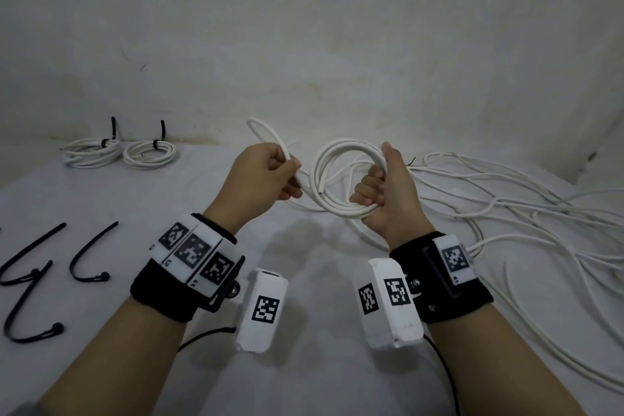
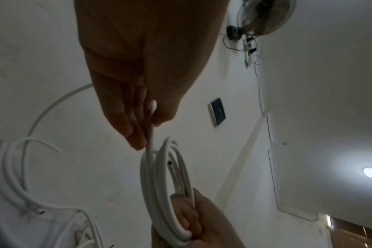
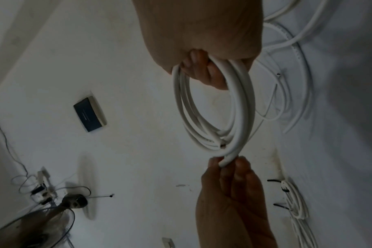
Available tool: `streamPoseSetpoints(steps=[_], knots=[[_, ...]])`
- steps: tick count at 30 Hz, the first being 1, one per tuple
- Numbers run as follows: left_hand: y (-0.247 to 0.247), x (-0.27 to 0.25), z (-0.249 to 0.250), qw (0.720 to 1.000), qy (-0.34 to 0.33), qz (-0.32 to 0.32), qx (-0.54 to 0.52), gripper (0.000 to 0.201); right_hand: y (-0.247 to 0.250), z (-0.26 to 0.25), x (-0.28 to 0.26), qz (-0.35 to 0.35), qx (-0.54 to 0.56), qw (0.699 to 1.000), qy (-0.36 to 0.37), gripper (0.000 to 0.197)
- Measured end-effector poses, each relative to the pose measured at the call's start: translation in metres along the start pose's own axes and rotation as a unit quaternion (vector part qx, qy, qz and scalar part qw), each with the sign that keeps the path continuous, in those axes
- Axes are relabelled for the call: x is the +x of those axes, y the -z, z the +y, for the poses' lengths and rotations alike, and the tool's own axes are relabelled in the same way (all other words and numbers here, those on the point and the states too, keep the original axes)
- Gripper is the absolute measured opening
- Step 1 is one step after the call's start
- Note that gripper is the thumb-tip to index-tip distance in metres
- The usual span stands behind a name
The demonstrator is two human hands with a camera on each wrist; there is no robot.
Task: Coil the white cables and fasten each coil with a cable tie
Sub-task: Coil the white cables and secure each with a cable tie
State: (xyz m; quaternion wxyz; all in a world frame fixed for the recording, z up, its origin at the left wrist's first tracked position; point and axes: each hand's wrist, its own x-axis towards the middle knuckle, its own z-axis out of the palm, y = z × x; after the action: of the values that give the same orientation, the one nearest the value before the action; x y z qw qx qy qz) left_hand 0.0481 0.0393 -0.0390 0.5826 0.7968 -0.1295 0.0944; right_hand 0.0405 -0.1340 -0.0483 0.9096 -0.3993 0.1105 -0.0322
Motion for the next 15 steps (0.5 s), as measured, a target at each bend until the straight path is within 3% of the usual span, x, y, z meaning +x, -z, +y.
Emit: streamPoseSetpoints(steps=[5,9,12,15], knots=[[-0.003,0.006,-0.007,0.995,-0.059,-0.001,0.075,0.016,-0.002,0.007,0.001,-0.002,-0.047,0.999,-0.004,0.052],[-0.004,0.005,-0.005,0.996,-0.075,-0.031,0.034,0.025,-0.004,0.010,0.002,0.000,-0.072,0.997,0.002,0.052],[-0.007,0.004,0.002,0.997,-0.067,-0.040,-0.015,0.036,-0.004,0.010,0.000,-0.006,-0.080,0.997,0.005,0.052],[-0.011,0.005,0.012,0.993,-0.093,-0.056,0.036,0.052,-0.006,0.011,-0.002,-0.022,-0.095,0.995,0.012,0.052]])
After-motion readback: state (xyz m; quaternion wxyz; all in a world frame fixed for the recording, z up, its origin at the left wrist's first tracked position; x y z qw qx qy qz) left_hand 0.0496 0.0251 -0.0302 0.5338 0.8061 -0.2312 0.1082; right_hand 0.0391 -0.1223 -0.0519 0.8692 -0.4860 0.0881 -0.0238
